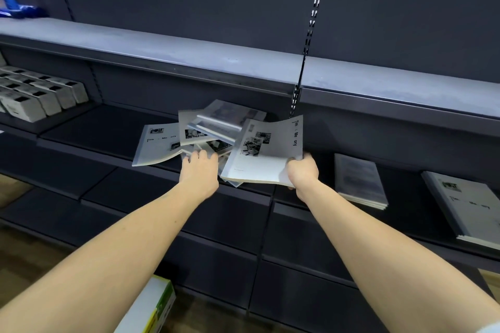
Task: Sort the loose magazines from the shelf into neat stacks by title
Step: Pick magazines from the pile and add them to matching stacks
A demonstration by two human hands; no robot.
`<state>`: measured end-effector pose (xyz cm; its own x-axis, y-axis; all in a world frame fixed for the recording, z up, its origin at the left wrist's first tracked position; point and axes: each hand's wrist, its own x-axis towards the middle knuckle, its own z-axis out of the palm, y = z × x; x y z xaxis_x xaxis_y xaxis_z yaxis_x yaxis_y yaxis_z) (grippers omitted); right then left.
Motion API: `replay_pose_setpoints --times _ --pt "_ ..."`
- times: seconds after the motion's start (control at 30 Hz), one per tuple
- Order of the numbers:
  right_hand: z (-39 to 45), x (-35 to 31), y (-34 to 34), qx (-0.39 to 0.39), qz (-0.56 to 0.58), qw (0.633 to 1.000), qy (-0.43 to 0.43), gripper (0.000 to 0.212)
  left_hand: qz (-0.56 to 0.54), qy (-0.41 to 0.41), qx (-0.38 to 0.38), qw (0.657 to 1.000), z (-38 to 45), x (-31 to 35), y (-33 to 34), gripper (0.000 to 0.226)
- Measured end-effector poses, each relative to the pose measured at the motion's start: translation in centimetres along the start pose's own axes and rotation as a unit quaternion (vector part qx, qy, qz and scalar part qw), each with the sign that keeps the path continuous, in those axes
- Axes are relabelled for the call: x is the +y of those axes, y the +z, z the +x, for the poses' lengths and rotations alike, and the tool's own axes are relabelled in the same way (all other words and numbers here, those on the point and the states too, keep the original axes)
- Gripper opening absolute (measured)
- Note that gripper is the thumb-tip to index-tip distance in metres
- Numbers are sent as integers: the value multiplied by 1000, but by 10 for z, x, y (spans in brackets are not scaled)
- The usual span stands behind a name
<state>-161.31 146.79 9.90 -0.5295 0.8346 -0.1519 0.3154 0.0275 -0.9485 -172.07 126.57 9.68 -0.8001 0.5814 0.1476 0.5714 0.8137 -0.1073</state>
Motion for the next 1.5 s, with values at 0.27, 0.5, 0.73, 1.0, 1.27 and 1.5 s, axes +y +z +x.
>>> replay_pose_setpoints --times 0.27,0.5,0.73,1.0,1.27,1.5 --pt "-9 11 -28 21 43 999 -25 33 -1 18 -7 1000 -10 23 -7 48" --pt "-13 27 -85 52 72 996 -13 36 -2 67 -4 998 -14 72 -11 50" --pt "-12 56 -145 107 80 991 30 37 -14 125 -12 992 -10 126 -9 50" --pt "-5 75 -199 194 79 976 63 37 -28 190 -22 981 17 192 -8 54" --pt "0 97 -243 268 58 956 102 37 -70 255 -63 962 34 249 6 61" --pt "4 110 -284 306 39 942 131 43 -103 293 -85 947 39 299 0 65"
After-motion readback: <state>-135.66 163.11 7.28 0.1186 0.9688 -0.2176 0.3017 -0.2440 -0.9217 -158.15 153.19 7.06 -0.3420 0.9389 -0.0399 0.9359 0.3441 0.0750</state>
